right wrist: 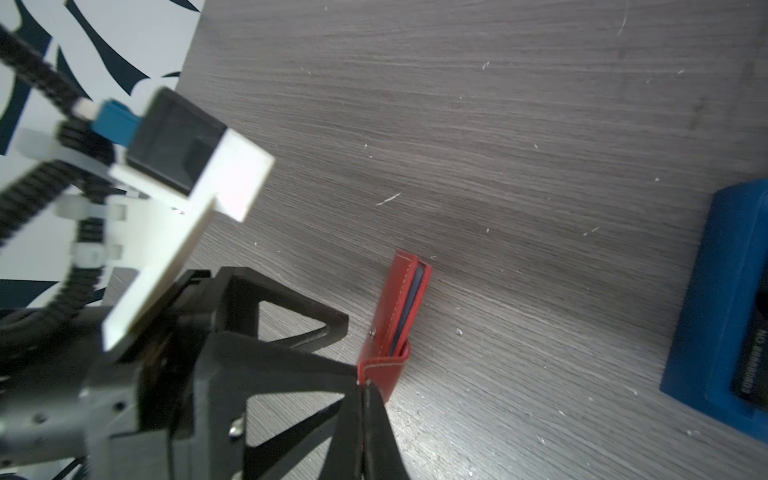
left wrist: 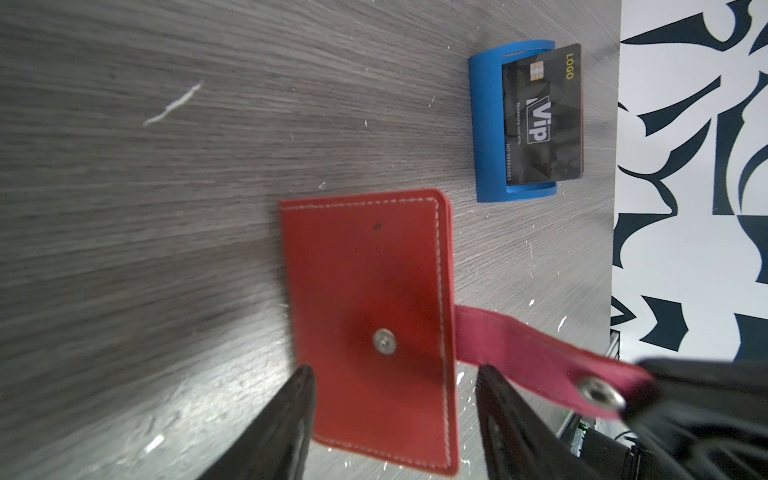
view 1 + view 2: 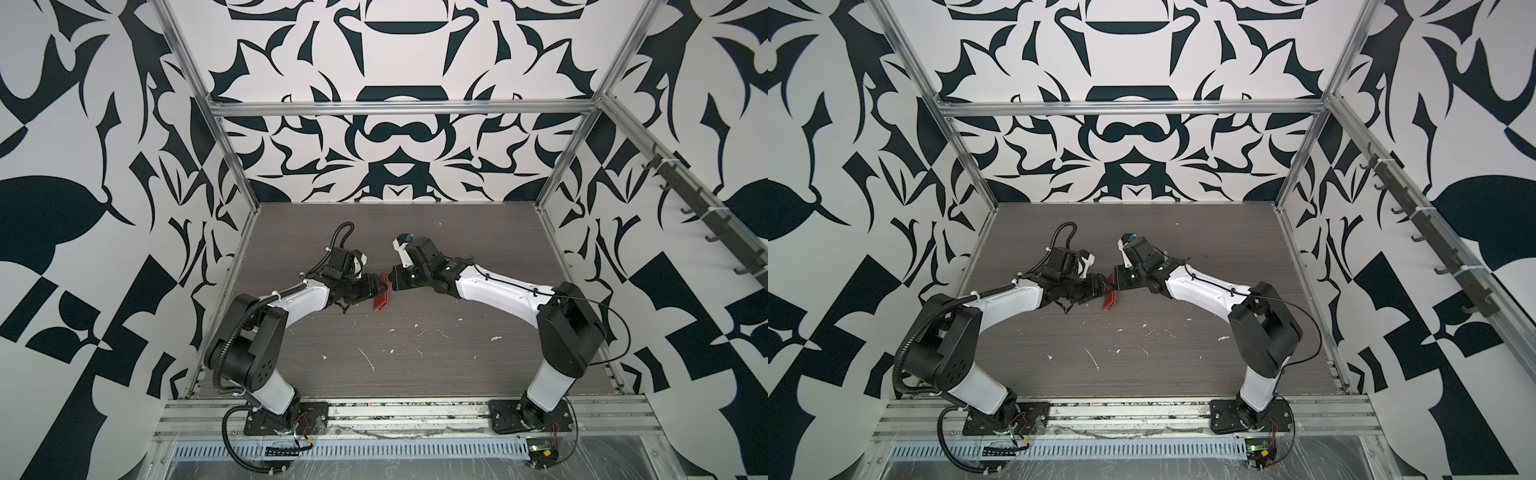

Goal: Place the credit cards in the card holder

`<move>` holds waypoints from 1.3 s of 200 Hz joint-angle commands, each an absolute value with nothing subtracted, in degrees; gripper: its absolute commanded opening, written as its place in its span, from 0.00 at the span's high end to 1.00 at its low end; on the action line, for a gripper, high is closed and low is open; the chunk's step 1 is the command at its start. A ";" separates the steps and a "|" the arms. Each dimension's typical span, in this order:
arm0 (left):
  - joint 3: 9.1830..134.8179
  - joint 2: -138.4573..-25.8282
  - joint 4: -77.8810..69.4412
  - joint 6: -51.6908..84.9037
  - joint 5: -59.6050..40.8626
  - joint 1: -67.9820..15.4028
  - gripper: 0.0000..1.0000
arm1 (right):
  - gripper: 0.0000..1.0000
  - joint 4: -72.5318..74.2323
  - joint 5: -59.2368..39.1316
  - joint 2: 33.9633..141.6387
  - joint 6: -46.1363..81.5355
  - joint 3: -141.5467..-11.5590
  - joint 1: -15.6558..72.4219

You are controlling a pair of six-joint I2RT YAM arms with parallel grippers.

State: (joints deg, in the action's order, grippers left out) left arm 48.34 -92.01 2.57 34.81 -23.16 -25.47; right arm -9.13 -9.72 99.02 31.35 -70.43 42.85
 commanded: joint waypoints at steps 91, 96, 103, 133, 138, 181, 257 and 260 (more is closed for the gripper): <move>47.98 -92.39 7.53 33.75 -14.07 -25.68 0.50 | 1.00 -14.87 -1.55 99.34 30.51 -72.23 43.09; 48.08 -92.36 8.16 33.68 -13.27 -25.72 0.51 | 1.00 -15.52 -1.27 99.48 30.40 -72.35 43.08; 48.30 -92.37 8.90 33.60 -12.10 -25.67 0.52 | 1.00 -16.26 -0.97 99.74 30.25 -72.58 43.07; 48.76 -93.14 12.82 33.05 -6.84 -25.87 0.54 | 1.00 -18.98 -1.12 101.54 29.58 -73.05 43.07; 48.78 -93.36 13.36 32.97 -6.07 -25.86 0.54 | 1.00 -19.35 -1.14 101.83 29.55 -73.08 43.07; 49.38 -93.85 18.43 32.87 2.96 -27.09 0.54 | 1.00 -21.08 1.50 103.49 29.42 -71.90 43.12; 50.68 -94.94 22.56 33.13 9.87 -28.49 0.69 | 1.00 -20.82 2.71 104.77 29.18 -71.52 43.09; 50.78 -94.78 22.84 33.13 10.21 -28.58 0.69 | 1.00 -20.83 2.79 104.77 29.18 -71.54 43.07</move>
